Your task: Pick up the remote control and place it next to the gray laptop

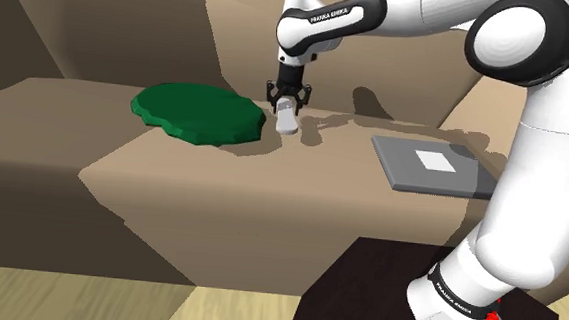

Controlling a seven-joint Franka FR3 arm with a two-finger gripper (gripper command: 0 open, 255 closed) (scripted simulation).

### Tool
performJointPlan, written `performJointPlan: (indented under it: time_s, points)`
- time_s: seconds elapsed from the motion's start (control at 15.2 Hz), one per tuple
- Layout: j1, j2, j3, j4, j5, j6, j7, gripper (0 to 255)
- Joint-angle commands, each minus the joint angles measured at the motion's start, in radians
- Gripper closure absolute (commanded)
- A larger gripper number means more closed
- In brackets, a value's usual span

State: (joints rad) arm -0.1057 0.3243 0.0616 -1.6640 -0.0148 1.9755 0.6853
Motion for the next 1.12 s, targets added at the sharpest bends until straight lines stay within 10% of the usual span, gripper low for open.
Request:
performJointPlan:
  time_s: [0.0,1.06]
  points:
    - [0.000,-0.006,0.000,0.018,0.000,-0.024,0.001,255]
    - [-0.140,-0.190,-0.085,-0.177,0.022,-0.014,-0.230,255]
